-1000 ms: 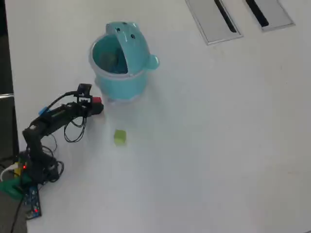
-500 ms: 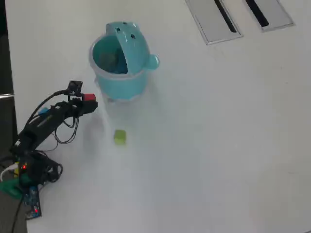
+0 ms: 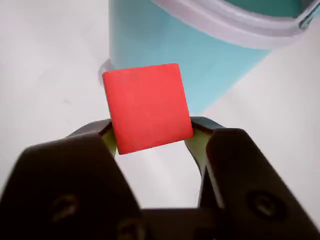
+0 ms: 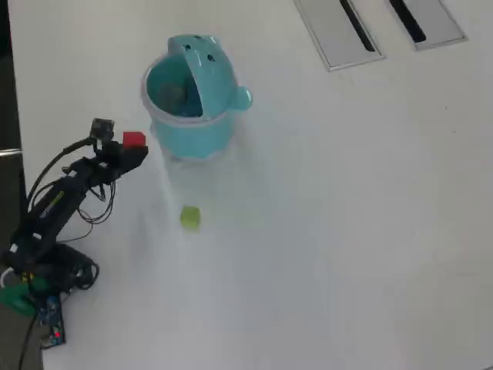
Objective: Grasp RGB lego blocks and put them in the bin one by one.
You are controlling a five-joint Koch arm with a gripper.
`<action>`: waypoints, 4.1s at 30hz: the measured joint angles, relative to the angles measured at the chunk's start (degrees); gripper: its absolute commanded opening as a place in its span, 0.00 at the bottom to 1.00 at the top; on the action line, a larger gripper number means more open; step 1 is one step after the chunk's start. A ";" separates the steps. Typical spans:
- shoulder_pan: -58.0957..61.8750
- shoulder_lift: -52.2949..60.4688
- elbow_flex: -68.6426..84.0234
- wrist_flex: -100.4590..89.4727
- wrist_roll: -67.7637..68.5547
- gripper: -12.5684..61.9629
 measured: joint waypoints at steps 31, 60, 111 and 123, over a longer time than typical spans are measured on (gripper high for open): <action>-6.15 -19.69 -41.57 0.00 10.37 0.33; -3.08 -41.13 -53.70 -16.35 9.14 0.40; 14.06 -13.62 -26.54 -13.01 1.23 0.63; 19.86 -6.50 -20.83 -4.92 2.02 0.62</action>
